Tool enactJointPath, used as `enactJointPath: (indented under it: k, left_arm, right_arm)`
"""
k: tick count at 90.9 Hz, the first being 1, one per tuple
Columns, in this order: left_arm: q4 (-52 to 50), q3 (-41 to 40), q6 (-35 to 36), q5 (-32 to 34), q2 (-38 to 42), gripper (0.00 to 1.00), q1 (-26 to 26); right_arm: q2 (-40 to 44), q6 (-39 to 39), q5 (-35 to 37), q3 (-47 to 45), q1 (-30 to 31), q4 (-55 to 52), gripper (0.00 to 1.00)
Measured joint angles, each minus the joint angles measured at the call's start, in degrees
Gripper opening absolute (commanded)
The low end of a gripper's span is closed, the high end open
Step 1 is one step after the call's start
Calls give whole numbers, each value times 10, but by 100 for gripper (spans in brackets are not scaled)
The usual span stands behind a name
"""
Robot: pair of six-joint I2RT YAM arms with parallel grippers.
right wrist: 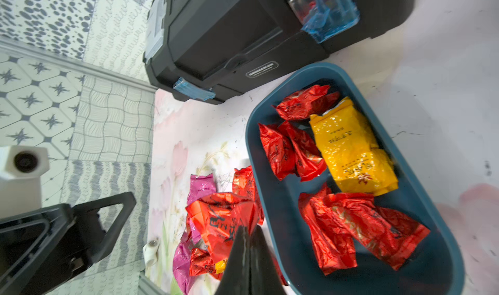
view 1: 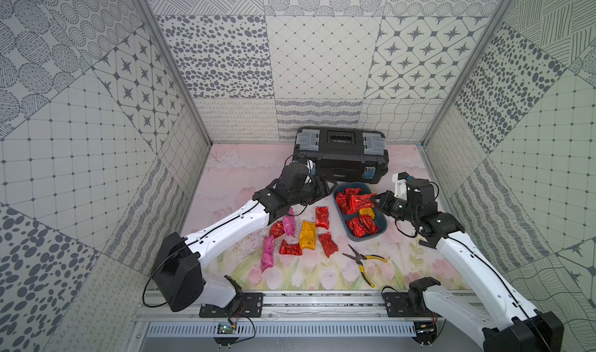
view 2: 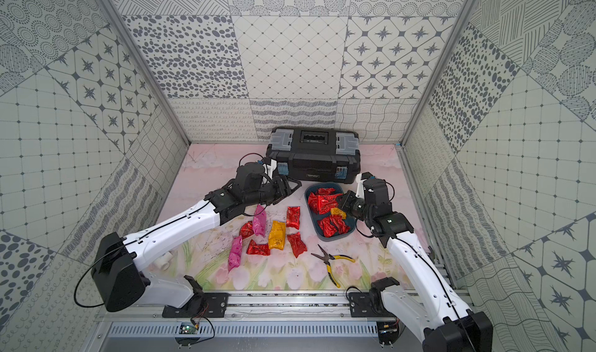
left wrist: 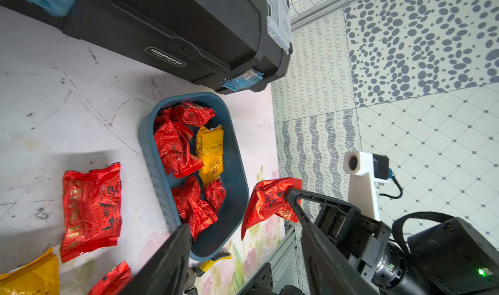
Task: Take the tea bags out of the storage box
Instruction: Pick up the tea bag from the storage box.
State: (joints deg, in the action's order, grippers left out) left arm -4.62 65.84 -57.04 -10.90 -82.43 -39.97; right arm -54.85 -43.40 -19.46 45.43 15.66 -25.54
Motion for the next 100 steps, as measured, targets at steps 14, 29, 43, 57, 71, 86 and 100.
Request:
enactJointPath:
  k: [14, 29, 43, 57, 71, 86, 100]
  left_arm:
    - [24, 2, -6, -18, -16, 77, -16]
    - [42, 14, -15, -37, -42, 81, -27]
    - [44, 20, -28, -50, -66, 77, -32]
    - [44, 23, -38, -59, -81, 54, -34]
    - [54, 26, -47, -66, -83, 32, -35]
    - [60, 26, -50, -67, -83, 12, -34]
    - [59, 26, -50, -65, -82, 6, -34]
  right_arm:
    - [-10, -19, -61, 8, 0, 30, 0]
    - [-22, -39, -100, 15, 0, 68, 0]
    - [-30, -57, -123, 15, 1, 98, 0]
    - [-39, -71, -134, 15, 5, 117, 0]
    - [-43, -75, -135, 15, 11, 122, 0]
    - [-52, -74, -130, 15, 13, 124, 0]
    - [-55, -67, -121, 18, 15, 113, 30]
